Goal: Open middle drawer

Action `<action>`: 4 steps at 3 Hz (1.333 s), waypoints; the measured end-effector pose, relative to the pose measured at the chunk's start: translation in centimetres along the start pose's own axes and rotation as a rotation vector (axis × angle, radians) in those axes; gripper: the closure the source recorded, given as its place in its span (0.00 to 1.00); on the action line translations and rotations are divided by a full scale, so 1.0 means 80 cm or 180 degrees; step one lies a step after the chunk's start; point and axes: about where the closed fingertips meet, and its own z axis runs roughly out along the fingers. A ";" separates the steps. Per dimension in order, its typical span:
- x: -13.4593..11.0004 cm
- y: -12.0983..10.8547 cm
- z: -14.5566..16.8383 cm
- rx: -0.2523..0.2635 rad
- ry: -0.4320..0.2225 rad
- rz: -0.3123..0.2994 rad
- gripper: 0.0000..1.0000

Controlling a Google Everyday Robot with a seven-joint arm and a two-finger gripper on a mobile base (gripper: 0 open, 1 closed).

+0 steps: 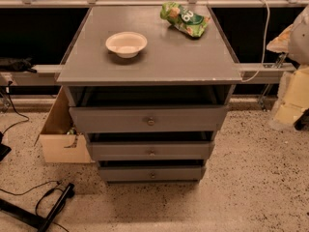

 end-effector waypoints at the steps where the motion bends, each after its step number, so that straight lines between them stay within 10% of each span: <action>1: 0.000 0.000 0.000 0.0000 0.0000 0.0000 0.00; 4: 0.018 0.042 0.124 -0.0046 -0.0017 -0.0061 0.00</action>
Offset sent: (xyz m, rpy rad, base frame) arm 0.0065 0.0046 -0.0258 -0.0282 0.0330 -0.0084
